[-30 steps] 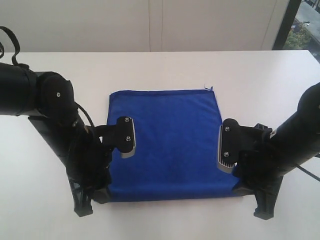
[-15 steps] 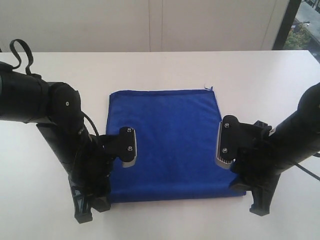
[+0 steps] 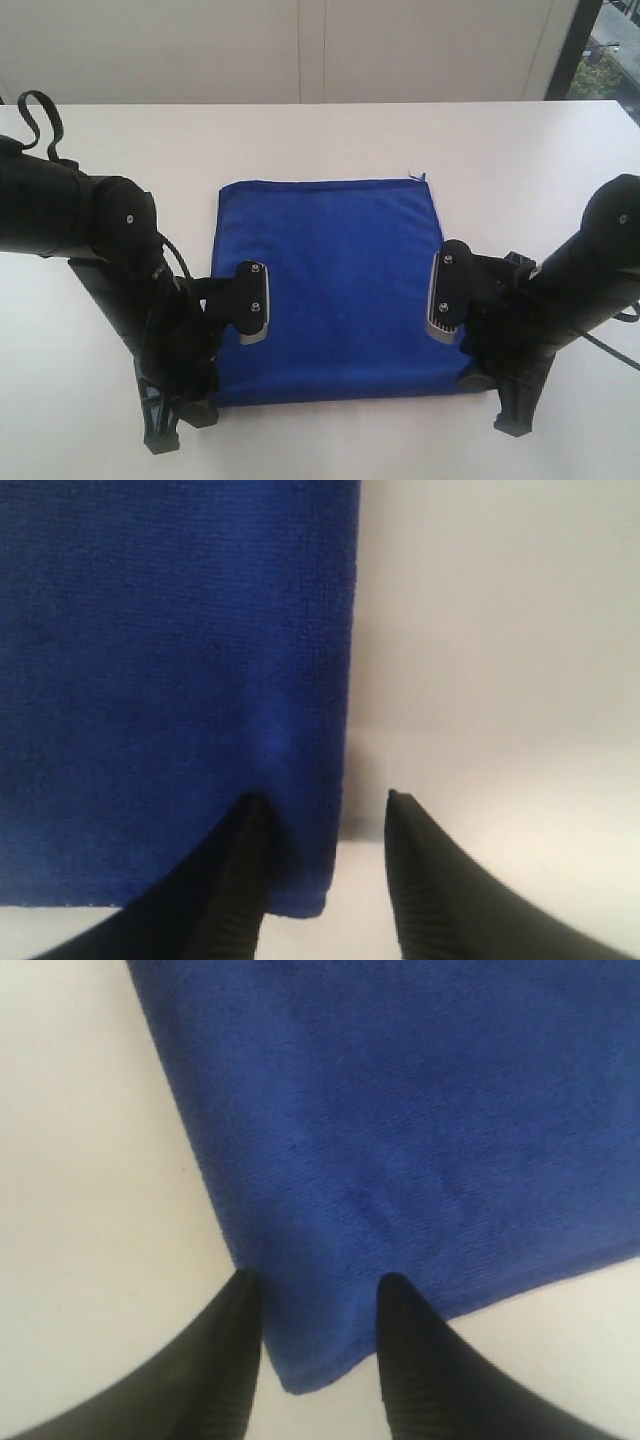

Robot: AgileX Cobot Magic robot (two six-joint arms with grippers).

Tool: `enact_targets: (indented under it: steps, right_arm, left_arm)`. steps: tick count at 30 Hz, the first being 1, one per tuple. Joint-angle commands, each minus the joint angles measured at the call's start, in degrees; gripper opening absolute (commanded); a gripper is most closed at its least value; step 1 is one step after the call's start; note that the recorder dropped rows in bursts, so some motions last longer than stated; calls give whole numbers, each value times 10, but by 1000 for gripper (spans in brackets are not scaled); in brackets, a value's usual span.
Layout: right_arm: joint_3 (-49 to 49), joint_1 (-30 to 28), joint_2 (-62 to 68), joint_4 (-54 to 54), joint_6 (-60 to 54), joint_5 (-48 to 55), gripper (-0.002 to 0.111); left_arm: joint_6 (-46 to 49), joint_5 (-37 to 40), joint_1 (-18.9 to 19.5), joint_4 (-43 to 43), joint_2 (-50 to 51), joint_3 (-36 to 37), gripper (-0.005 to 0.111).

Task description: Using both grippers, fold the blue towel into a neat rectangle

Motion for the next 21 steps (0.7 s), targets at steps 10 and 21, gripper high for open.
enact_targets:
  steps: [10, 21]
  right_arm:
    - [2, 0, 37, -5, -7, 3, 30]
    - [0, 0, 13, -5, -3, 29, 0]
  left_arm:
    - [2, -9, -3, -3, 0, 5, 0]
    - [-1, -13, -3, 16, -7, 4, 0]
